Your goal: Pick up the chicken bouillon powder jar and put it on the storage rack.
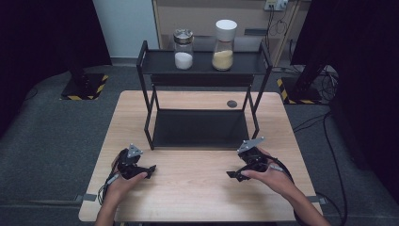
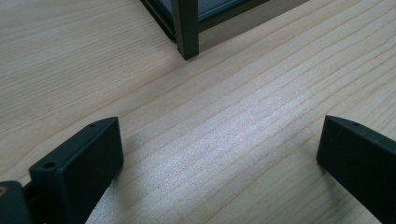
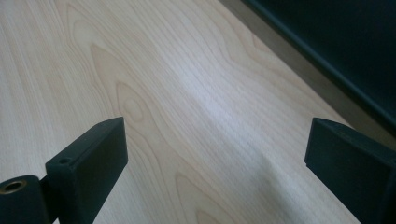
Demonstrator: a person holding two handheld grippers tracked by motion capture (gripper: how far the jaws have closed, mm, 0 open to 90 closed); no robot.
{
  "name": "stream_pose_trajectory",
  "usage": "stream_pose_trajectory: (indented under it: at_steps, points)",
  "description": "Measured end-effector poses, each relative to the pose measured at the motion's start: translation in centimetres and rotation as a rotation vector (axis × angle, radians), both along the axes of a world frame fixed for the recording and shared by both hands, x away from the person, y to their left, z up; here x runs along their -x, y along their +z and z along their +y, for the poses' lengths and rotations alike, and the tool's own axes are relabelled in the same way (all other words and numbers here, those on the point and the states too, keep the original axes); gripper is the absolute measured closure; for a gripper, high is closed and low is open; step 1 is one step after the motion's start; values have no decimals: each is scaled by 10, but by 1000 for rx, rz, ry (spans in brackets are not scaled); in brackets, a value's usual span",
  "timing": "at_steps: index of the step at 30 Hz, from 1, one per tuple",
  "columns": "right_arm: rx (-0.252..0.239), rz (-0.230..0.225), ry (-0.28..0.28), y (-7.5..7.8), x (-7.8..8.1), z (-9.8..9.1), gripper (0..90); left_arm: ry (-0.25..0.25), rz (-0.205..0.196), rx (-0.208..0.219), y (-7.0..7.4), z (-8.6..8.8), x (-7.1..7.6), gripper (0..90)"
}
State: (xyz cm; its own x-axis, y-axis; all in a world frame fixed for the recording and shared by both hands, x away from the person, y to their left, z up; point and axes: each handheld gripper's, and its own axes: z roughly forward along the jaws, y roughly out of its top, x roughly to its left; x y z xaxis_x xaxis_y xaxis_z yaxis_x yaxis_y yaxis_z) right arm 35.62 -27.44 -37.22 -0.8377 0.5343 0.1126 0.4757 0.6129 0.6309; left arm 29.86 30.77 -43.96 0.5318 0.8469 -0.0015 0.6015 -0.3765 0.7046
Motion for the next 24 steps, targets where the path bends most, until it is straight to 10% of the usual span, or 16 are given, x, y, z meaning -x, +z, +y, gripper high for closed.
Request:
stream_pose_trajectory:
  at_steps: [24]
  points:
    - [-23, -49, -46, -29, 25, -38, 64, 2, 0, 0, 0, -1, 1, 0]
